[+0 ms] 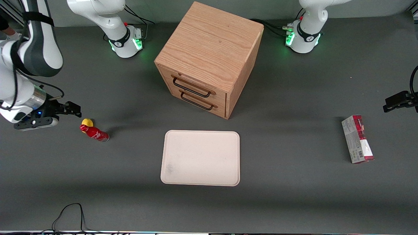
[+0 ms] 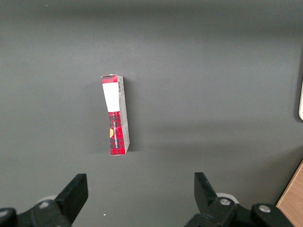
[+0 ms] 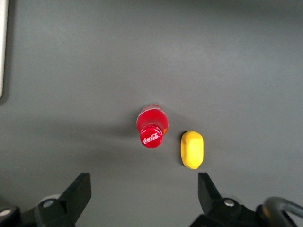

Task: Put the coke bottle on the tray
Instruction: 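Lower the open right gripper over the red Coca-Cola bottle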

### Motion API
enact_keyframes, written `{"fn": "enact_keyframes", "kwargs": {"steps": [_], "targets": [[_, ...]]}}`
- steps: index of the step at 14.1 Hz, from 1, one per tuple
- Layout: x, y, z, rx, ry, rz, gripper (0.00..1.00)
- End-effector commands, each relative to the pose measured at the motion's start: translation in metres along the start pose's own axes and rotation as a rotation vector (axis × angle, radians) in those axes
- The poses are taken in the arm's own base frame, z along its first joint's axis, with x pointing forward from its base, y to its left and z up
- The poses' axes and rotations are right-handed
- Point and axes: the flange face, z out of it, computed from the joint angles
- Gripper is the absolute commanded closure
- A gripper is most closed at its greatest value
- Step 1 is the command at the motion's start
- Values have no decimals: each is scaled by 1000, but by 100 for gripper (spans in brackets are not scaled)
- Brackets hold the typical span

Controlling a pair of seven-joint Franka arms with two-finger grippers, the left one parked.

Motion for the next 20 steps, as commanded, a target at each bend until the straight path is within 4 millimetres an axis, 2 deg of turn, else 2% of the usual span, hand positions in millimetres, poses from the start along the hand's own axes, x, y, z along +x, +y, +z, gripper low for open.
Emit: {"fn": "enact_keyframes", "kwargs": {"steps": [1, 11, 20], "targets": [[0, 0, 24, -7, 2, -8, 0], [14, 5, 73, -12, -14, 1, 0], [21, 4, 96, -12, -26, -1, 0]]}}
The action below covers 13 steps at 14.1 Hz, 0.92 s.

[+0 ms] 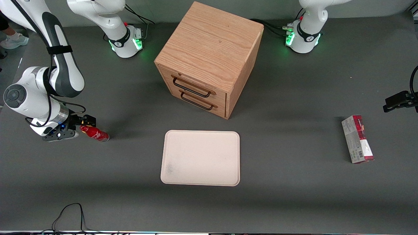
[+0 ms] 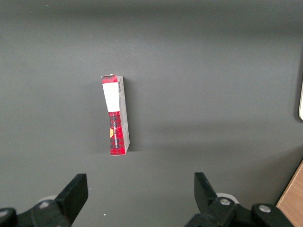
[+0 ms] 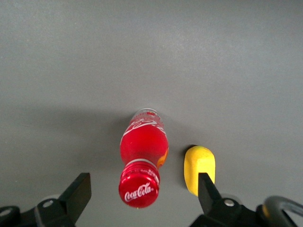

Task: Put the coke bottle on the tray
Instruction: 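Close the right gripper around the bottle's cap end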

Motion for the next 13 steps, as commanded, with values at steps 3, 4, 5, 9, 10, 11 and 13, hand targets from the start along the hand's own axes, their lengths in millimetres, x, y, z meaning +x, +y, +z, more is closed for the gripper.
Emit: {"fn": "enact_keyframes", "kwargs": {"steps": [3, 4, 5, 9, 10, 11, 13], "targets": [[7, 0, 6, 1, 8, -4, 16], [8, -1, 4, 1, 10, -5, 33], [9, -2, 3, 0, 13, -8, 47], [10, -3, 2, 0, 14, -10, 84], [10, -3, 2, 0, 16, -10, 92], [11, -3, 0, -1, 19, -10, 100], [12, -2, -3, -1, 20, -11, 100]]}}
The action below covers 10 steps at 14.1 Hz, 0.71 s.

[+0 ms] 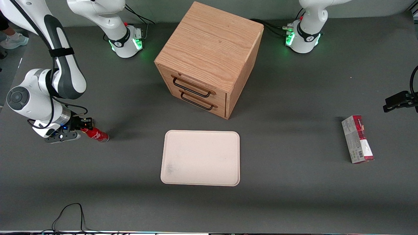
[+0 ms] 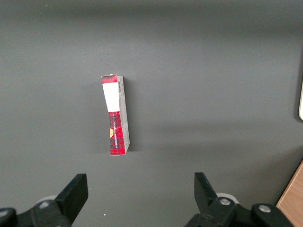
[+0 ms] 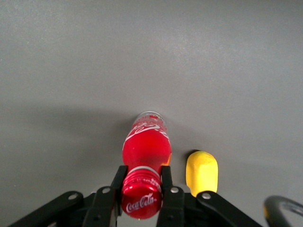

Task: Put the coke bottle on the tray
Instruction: 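Close the right gripper around the bottle's cap end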

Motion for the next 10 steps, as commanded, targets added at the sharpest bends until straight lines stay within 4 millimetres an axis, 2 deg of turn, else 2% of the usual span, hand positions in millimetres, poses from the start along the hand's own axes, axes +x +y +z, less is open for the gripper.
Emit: {"fn": "enact_keyframes", "kwargs": {"steps": [1, 3, 5, 10], "targets": [[7, 1, -10, 0, 20, -6, 100], [10, 3, -29, -2, 28, -12, 100], [13, 6, -63, 9, 6, -1, 100], [19, 14, -194, 29, -72, -6, 100]]}}
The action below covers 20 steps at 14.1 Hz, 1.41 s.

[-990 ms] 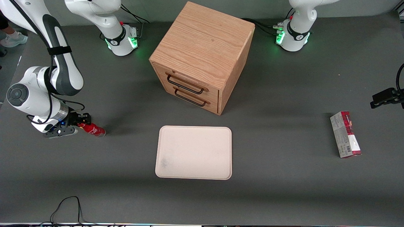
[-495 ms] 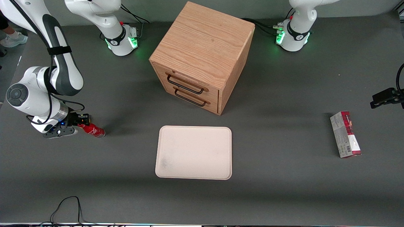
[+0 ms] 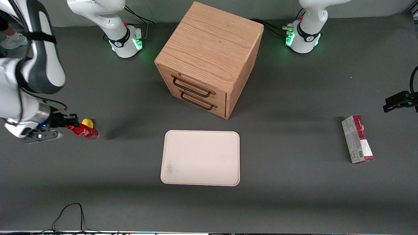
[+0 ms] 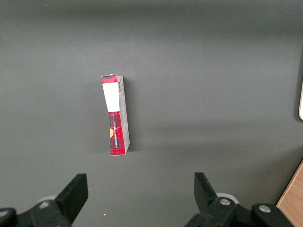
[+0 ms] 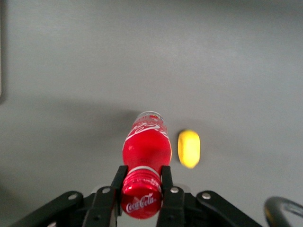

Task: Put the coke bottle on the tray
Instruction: 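Lift the held bottle up off the table with the right gripper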

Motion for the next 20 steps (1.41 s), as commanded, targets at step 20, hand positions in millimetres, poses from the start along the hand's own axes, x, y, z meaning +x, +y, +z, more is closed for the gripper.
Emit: {"fn": "enact_keyframes", "kwargs": {"steps": [20], "targets": [[90, -221, -163, 41, 123, -150, 100]]}}
